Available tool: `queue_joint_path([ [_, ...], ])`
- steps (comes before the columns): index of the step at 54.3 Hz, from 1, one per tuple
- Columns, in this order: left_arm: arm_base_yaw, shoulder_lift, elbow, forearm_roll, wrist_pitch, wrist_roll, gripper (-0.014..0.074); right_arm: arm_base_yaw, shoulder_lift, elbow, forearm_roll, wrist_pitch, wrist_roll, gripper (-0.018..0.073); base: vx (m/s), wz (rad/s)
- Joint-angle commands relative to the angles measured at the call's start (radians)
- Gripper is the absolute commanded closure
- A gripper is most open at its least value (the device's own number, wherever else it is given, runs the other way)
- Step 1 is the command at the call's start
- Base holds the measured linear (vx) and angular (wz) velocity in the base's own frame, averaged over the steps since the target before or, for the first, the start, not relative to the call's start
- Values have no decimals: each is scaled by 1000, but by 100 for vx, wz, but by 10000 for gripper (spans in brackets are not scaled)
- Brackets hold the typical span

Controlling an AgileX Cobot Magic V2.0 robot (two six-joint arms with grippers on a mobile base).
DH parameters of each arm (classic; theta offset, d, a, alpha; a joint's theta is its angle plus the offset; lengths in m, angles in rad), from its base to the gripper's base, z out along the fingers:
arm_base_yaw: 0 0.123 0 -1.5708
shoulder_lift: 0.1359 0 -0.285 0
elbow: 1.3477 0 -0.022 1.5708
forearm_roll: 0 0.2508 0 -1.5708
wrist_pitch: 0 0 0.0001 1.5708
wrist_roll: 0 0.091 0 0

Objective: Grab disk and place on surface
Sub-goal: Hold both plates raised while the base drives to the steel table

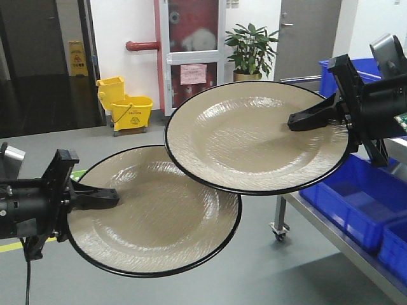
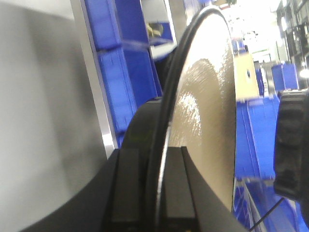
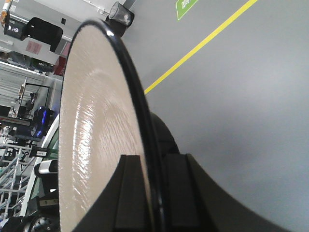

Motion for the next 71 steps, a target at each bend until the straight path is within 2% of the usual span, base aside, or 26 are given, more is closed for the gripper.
queue_joint_path([
  [1, -4, -44, -31, -115, 10, -16, 598, -3, -46, -39, 119, -59, 5, 564, 44, 12],
  [33, -4, -44, -31, -115, 10, -16, 598, -3, -46, -39, 119, -59, 5, 564, 43, -5],
  [71, -4, -44, -31, -115, 10, -16, 598, -3, -46, -39, 119, -59, 5, 564, 39, -49],
])
